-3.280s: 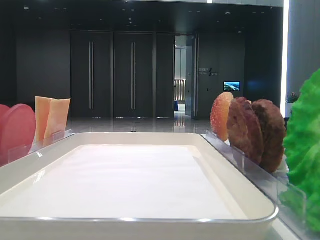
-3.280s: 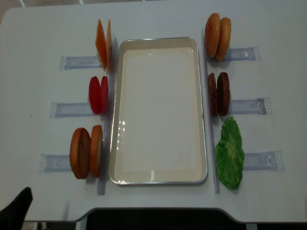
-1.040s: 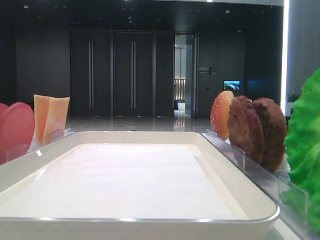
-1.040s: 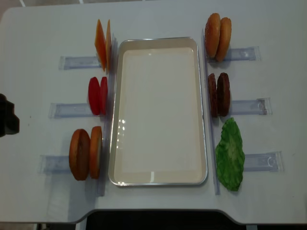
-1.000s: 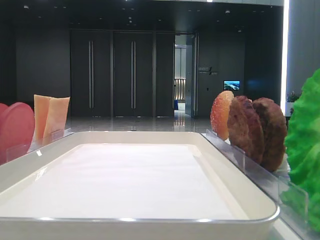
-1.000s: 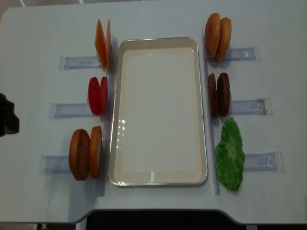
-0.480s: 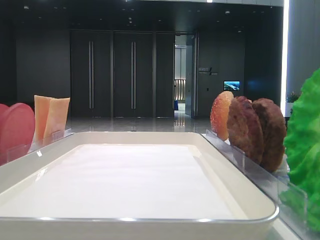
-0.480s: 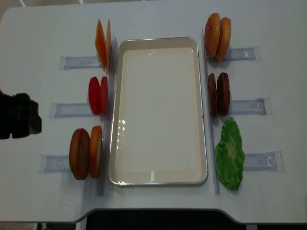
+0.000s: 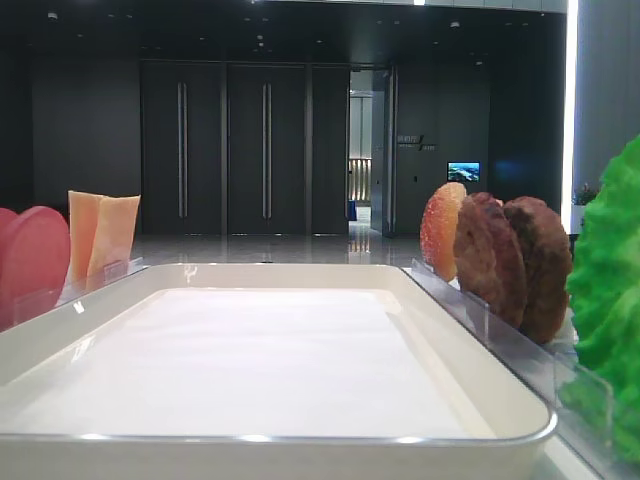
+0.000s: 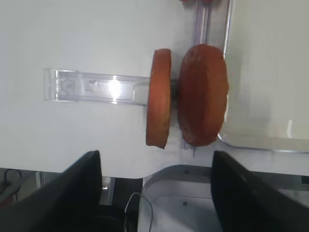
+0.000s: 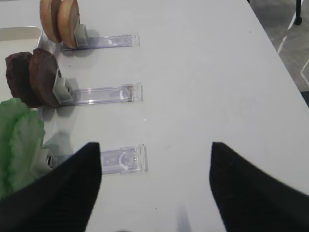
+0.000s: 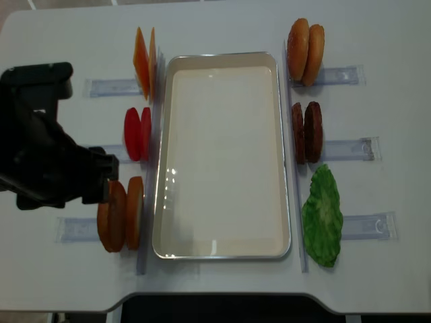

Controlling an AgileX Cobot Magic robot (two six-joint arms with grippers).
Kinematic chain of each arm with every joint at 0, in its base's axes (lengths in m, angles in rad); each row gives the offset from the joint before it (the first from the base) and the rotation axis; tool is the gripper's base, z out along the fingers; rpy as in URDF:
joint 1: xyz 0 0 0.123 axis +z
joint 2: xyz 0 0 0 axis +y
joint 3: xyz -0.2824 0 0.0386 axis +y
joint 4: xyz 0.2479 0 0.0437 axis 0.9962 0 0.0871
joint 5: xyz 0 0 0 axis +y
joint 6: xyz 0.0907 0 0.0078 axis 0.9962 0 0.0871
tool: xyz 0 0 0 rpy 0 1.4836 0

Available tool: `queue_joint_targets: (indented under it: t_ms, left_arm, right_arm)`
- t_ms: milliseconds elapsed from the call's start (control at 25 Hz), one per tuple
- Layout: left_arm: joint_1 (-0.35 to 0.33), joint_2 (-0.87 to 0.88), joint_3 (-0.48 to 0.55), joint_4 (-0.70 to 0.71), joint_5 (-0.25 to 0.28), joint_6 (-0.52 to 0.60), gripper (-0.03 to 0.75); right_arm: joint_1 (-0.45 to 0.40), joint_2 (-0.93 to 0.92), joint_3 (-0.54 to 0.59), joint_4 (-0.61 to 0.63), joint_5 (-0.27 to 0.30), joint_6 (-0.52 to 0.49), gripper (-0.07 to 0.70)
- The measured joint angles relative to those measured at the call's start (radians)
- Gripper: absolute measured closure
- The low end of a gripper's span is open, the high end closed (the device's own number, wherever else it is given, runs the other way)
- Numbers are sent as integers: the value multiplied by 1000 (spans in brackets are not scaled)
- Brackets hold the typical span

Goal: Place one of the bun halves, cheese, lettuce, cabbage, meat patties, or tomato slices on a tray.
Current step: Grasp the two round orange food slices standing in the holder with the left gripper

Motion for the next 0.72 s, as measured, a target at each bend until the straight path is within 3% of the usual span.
queue_joint_targets:
  t_ms: [280,720]
  left_arm:
    - [-59,91,0,21,-32,-109,177]
    - [-65,194,0,34,-145,-141,177]
  right_arm:
    - [0,0,0,0,0,0,174]
    - [0,0,0,0,0,0,174]
